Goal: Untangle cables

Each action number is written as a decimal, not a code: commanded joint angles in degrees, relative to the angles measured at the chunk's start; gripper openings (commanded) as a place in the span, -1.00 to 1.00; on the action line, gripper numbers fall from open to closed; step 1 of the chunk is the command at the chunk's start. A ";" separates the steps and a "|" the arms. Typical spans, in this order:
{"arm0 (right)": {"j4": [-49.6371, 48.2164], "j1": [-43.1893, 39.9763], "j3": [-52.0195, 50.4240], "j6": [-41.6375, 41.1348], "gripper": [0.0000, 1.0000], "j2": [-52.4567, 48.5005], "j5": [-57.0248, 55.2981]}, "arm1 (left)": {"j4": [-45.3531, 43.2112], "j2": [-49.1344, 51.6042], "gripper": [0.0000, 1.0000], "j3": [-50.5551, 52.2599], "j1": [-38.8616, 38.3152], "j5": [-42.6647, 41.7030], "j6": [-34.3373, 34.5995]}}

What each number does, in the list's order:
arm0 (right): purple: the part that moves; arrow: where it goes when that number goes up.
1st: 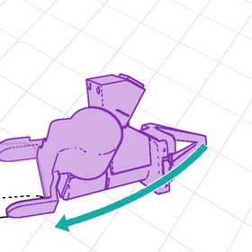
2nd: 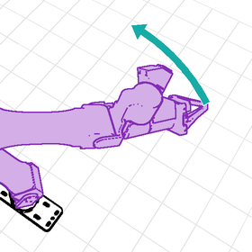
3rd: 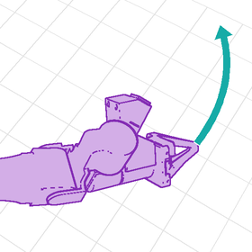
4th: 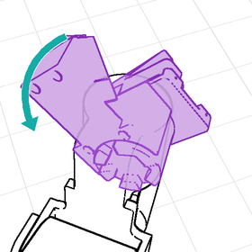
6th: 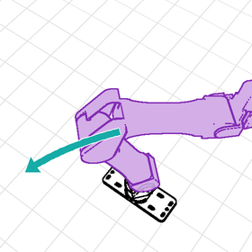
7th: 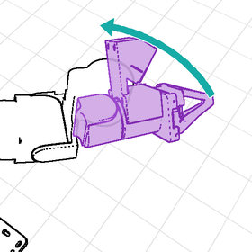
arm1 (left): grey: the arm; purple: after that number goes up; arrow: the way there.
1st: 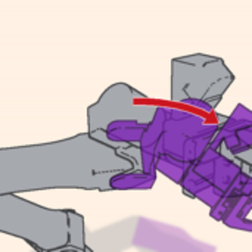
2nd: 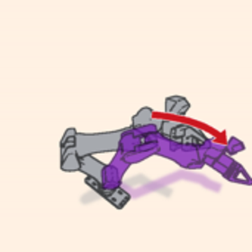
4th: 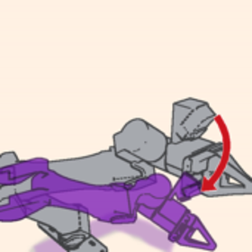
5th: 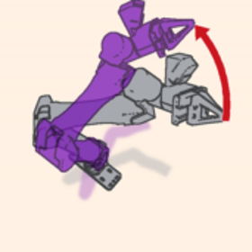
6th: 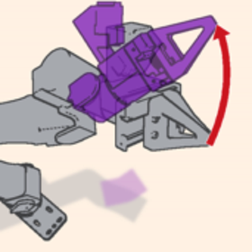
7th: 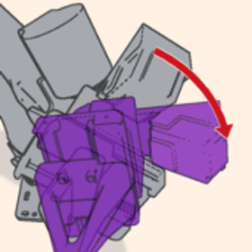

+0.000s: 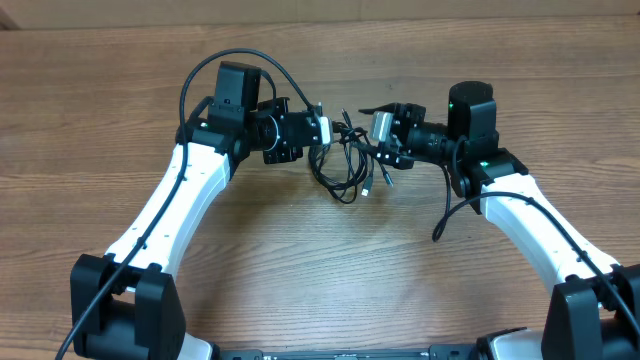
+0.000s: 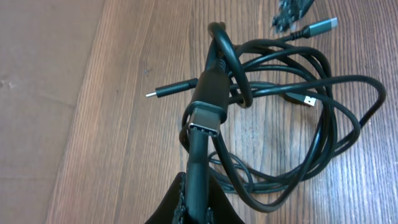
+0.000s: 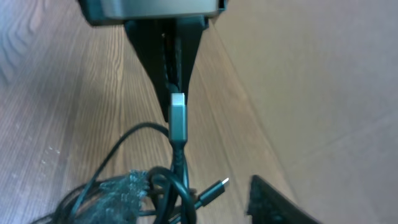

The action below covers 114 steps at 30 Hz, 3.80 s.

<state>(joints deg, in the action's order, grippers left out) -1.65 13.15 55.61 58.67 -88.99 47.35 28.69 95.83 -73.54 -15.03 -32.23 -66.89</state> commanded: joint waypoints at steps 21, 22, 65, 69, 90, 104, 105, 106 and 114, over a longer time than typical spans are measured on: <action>7.93 -0.04 0.70 4.48 -0.38 1.11 -0.79 | -0.74 0.44 -0.91 -0.44 -0.92 -10.08 -18.47; 8.28 -0.04 0.70 5.14 -0.44 1.11 -0.81 | -0.85 0.44 -0.91 -0.44 -0.92 -10.03 -18.45; -5.70 -0.07 0.72 2.60 -0.93 1.11 10.29 | 12.02 0.44 -0.92 -0.44 -0.76 -3.96 -10.32; -8.46 -0.07 0.70 2.36 -0.92 1.14 10.86 | 12.02 0.44 -0.91 -0.44 -0.76 -5.22 -8.35; -21.22 -0.11 0.72 -3.21 -0.93 1.14 -1.49 | 19.28 0.44 -0.92 -0.44 -1.66 -10.43 -7.72; -20.52 -0.11 0.72 -3.17 -0.93 1.11 -17.51 | 29.35 0.46 -0.91 -0.44 -1.66 -0.11 -7.69; -20.17 -0.13 0.72 -3.13 -0.92 1.11 -18.73 | 29.86 0.46 -0.92 -0.44 -1.64 0.98 -7.69; -19.74 -0.13 0.72 -3.15 -0.93 1.11 -20.13 | 30.25 0.46 -0.91 -0.44 -1.62 2.05 -7.69; -16.13 -0.11 0.72 -2.97 -0.92 1.11 -25.24 | 30.49 0.46 -0.91 -0.44 -1.40 5.60 -7.67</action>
<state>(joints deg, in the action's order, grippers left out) -18.04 13.13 55.59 56.14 -88.99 25.30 59.16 95.83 -73.71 -16.14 -28.10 -73.87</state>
